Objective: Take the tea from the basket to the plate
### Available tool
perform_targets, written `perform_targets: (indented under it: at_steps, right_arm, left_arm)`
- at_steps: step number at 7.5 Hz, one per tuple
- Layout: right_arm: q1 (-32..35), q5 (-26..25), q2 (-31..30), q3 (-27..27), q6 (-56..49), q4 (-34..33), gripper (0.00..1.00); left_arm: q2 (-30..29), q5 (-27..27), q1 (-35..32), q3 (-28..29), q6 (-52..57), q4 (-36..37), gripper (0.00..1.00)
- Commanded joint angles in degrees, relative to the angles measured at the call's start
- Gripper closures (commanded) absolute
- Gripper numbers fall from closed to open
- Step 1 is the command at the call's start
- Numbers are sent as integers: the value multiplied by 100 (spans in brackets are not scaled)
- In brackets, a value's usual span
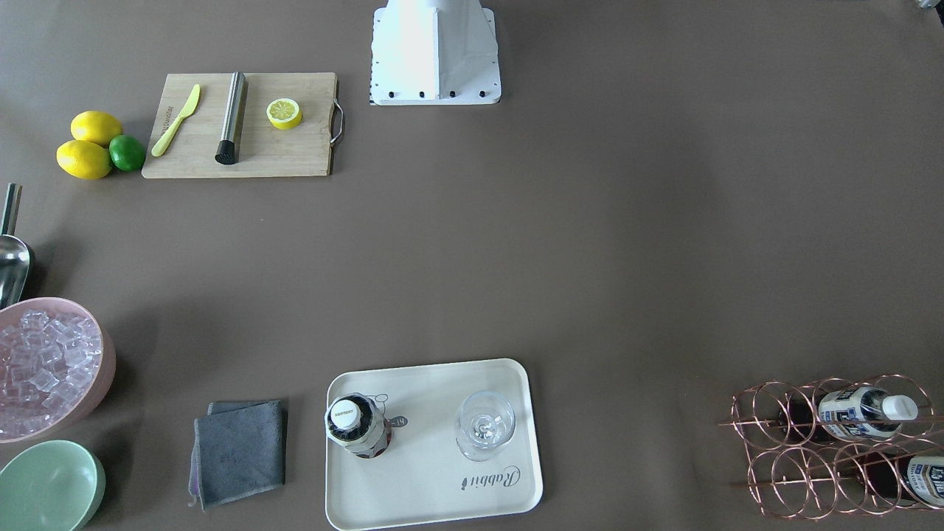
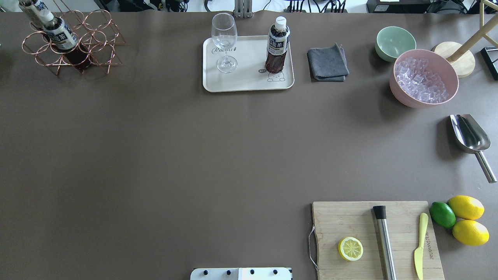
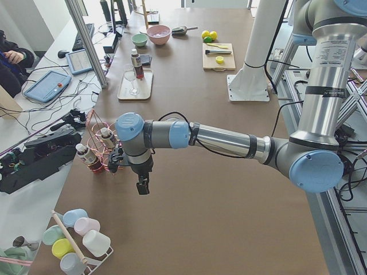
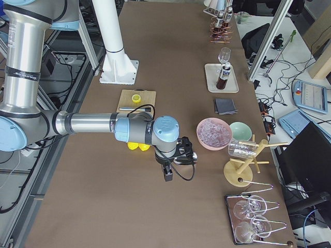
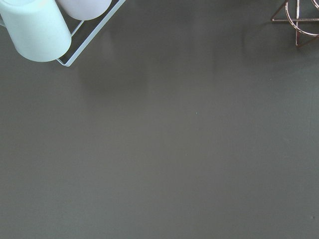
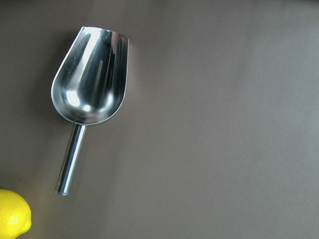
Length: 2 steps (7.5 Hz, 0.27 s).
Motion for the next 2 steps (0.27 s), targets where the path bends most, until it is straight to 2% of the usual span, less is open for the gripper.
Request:
perform_targets:
  at_steps: [1, 2]
  right_arm:
    - [0, -17, 7, 26, 0, 0, 0]
    - [-9, -25, 16, 18, 0, 17, 0]
  left_arm:
    - [6, 10, 7, 9, 12, -34, 2]
    - [15, 10, 7, 9, 12, -26, 2]
